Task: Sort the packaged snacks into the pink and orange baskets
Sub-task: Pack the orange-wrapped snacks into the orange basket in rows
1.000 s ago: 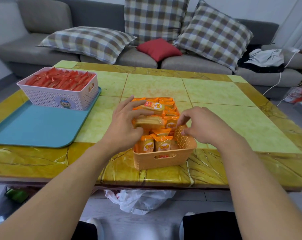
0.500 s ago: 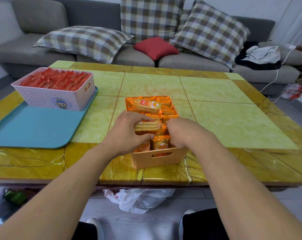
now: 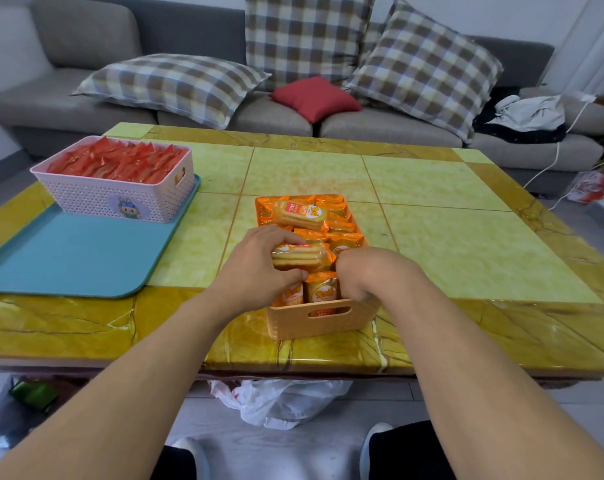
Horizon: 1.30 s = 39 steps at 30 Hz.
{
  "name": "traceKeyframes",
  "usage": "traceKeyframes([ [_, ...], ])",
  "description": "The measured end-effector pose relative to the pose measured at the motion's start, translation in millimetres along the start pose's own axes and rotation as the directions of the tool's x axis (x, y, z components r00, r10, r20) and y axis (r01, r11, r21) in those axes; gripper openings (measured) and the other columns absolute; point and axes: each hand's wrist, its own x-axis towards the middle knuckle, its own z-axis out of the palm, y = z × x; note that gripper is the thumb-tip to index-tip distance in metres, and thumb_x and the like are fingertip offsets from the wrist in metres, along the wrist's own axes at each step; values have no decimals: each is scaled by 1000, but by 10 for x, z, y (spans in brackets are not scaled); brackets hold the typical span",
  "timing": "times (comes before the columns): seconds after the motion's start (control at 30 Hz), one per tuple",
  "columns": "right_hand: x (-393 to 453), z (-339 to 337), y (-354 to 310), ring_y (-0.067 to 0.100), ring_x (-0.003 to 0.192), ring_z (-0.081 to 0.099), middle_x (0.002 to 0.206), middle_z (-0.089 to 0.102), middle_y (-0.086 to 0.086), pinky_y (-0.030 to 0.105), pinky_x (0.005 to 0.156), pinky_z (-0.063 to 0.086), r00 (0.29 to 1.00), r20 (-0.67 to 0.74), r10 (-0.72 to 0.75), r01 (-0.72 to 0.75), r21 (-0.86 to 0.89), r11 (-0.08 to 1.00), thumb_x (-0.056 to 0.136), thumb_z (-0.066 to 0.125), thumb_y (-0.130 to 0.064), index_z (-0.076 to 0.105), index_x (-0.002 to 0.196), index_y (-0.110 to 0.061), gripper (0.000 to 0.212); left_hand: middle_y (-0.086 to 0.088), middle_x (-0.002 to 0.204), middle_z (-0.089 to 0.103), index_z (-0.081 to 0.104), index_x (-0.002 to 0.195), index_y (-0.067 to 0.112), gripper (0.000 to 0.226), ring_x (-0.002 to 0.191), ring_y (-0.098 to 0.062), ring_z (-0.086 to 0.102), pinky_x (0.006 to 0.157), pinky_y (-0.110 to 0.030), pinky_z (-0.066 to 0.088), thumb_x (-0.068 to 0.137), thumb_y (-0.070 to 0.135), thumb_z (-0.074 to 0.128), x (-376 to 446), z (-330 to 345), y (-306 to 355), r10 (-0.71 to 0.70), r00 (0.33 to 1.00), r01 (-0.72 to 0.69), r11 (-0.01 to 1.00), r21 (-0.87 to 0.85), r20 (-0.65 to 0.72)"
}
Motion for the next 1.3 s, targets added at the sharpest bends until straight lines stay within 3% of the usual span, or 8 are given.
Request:
traceKeyframes([
  [0.13, -96, 7, 67, 27, 86, 65, 97, 64, 5, 35, 70, 54, 991, -137, 15, 9, 171, 985, 88, 68, -15, 62, 120, -15, 33, 11, 128, 62, 67, 118, 32, 43, 131, -13, 45, 109, -35, 38, 78, 31, 82, 4, 10, 3, -6, 1000, 6, 1000, 20, -22],
  [0.3, -267, 56, 272, 16, 46, 67, 88, 69, 0, 26, 42, 45, 953, -294, 71, 72, 449, 891, 82, 79, -9, 54, 79, -22, 28, 8, 126, 62, 67, 115, 31, 41, 128, -14, 47, 106, -34, 39, 77, 27, 83, 8, 1, 28, -14, 1000, 13, 1000, -12, -11],
  [0.5, -348, 72, 529, 5, 74, 60, 115, 64, -8, 30, 66, 48, 874, -484, 37, 204, 437, 876, 80, 81, -2, 50, 139, -41, 77, 3, 131, 60, 67, 118, 29, 43, 140, -18, 38, 114, -39, 34, 77, 28, 83, -12, 9, 41, -18, 1000, 18, 1000, -8, -4],
  [0.6, -315, 125, 588, 10, 91, 57, 118, 60, -9, 28, 73, 43, 848, -530, 16, 264, 447, 855, 83, 79, -3, 67, 119, -38, 52, 4, 130, 61, 67, 119, 27, 42, 141, -19, 37, 114, -37, 32, 79, 27, 81, -19, 13, 70, 3, 1000, -3, 1000, 7, -11],
  [0.7, -290, 156, 641, 7, 73, 62, 98, 60, -11, 29, 66, 51, 827, -558, 60, 301, 531, 792, 86, 76, -3, 67, 96, -33, 33, 3, 132, 60, 66, 121, 26, 42, 143, -18, 34, 114, -34, 29, 81, 27, 80, -30, 4, 81, -5, 1000, 5, 1000, 7, -3],
  [0.97, -254, 167, 628, 7, 78, 54, 93, 63, -14, 28, 62, 37, 794, -605, 52, 368, 547, 752, 84, 81, -30, 65, 85, -30, 16, 4, 135, 59, 66, 121, 28, 43, 142, -17, 35, 113, -33, 29, 81, 28, 80, -26, 12, 86, -17, 1000, 17, 1000, 17, -5],
  [1.13, -188, 166, 546, 12, 94, 58, 114, 61, -13, 29, 69, 44, 805, -593, 24, 314, 459, 831, 83, 78, -4, 60, 118, -36, 50, 2, 136, 58, 65, 122, 27, 43, 143, -17, 34, 112, -32, 29, 81, 28, 79, -25, 18, 86, -9, 1000, 9, 1000, 25, -2],
  [1.3, -7, 204, 413, 17, 109, 55, 115, 60, -9, 35, 85, 48, 701, -707, 98, 215, 339, 916, 79, 80, -8, 58, 113, -34, 48, 5, 132, 61, 66, 121, 27, 40, 142, -15, 35, 113, -32, 28, 82, 25, 79, -39, 16, 95, 4, 999, -3, 1000, 17, -34],
])
